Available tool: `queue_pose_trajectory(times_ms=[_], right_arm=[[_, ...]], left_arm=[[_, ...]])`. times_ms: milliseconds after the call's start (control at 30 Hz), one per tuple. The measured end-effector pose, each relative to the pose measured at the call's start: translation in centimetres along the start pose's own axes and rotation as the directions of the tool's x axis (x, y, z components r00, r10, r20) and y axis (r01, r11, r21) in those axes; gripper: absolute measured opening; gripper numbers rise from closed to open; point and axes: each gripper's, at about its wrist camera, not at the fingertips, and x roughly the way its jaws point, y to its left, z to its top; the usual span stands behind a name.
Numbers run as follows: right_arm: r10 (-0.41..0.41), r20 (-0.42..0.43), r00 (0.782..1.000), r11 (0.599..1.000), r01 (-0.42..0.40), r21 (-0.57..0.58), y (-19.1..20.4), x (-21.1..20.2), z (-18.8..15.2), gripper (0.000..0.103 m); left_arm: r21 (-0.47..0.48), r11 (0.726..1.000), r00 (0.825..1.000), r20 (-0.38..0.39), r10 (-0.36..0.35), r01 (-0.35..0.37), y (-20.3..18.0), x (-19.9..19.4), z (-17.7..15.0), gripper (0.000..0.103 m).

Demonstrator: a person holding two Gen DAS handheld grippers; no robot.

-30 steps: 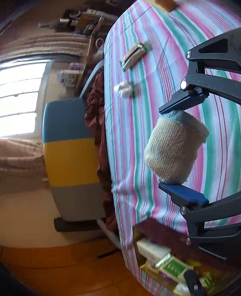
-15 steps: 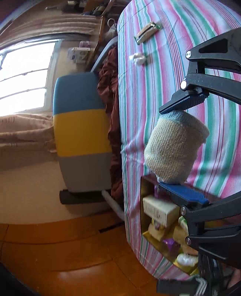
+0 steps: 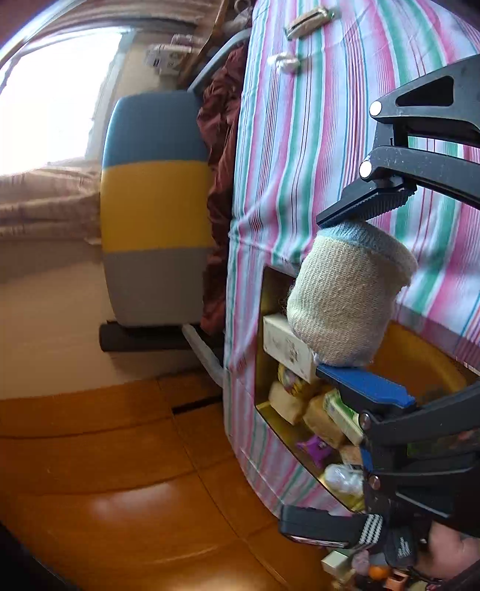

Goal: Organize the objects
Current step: 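Lower the green box into the tray with the left tool while the right tool releases the pouch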

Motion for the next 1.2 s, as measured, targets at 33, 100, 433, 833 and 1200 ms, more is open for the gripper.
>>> queue_pose_trajectory(times_ms=[33,100,433,833,1200], right_arm=[[0.007,-0.003,1.0,1.0,-0.007,-0.013,0.5,0.0,-0.1,0.073],[0.022,-0.01,1.0,0.999,-0.023,-0.036,1.2,0.3,-0.2,0.073],[0.044,-0.076,0.996,0.994,-0.051,-0.099,3.3,2.2,-0.7,0.073],[0.035,-0.148,0.988,0.976,-0.065,-0.207,6.3,5.9,0.0,0.073],[0.021,-0.232,0.973,0.967,-0.079,-0.243,8.2,9.0,0.4,0.074]], left_arm=[[-0.001,1.0,1.0,0.003,-0.004,0.004,0.1,-0.2,-0.1,0.041],[0.001,1.0,1.0,0.012,-0.005,0.005,0.0,-0.6,-0.2,0.042],[-0.032,0.998,0.991,0.123,-0.044,0.048,0.6,-2.8,-0.8,0.044],[-0.063,0.995,0.985,0.162,-0.062,0.073,1.7,-4.2,-1.2,0.044],[-0.114,0.991,0.982,0.182,-0.044,0.065,3.0,-4.9,-1.2,0.044]])
